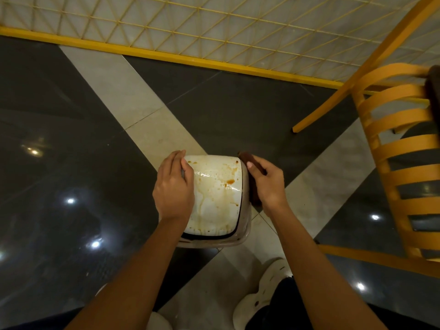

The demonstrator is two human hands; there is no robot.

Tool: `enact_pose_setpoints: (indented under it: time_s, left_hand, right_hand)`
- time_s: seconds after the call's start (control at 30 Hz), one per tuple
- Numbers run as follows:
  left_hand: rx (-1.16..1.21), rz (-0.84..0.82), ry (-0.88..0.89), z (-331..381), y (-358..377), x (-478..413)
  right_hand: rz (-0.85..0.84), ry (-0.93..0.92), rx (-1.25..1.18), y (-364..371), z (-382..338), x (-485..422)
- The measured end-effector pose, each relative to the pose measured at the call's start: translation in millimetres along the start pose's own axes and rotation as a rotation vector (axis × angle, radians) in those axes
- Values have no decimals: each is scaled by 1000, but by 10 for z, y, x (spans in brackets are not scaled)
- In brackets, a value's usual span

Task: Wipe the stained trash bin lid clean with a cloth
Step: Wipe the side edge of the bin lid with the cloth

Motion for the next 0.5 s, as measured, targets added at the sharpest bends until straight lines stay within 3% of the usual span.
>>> enact_pose_setpoints:
  time_s: [0.13,0.3,0.5]
  left_hand:
    - [1,10,-4,-3,5,7]
    - [2,17,-12,11,3,1]
    - [-2,11,-12,18,-10,7]
  right_hand:
    - [73,-41,-75,-20,185,179]
    - [7,-31,-62,57,45,-41]
    - [53,-234,-11,-39,181,306]
Point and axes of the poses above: each hand's wrist, its own x-axis away from the middle knuckle, its own y-axis out of the palm, z = x × y, the point moved 2 cm from there along -x, towards the middle knuckle, and after that the axes turned 3 degrees about y, right-handed, at the moved point
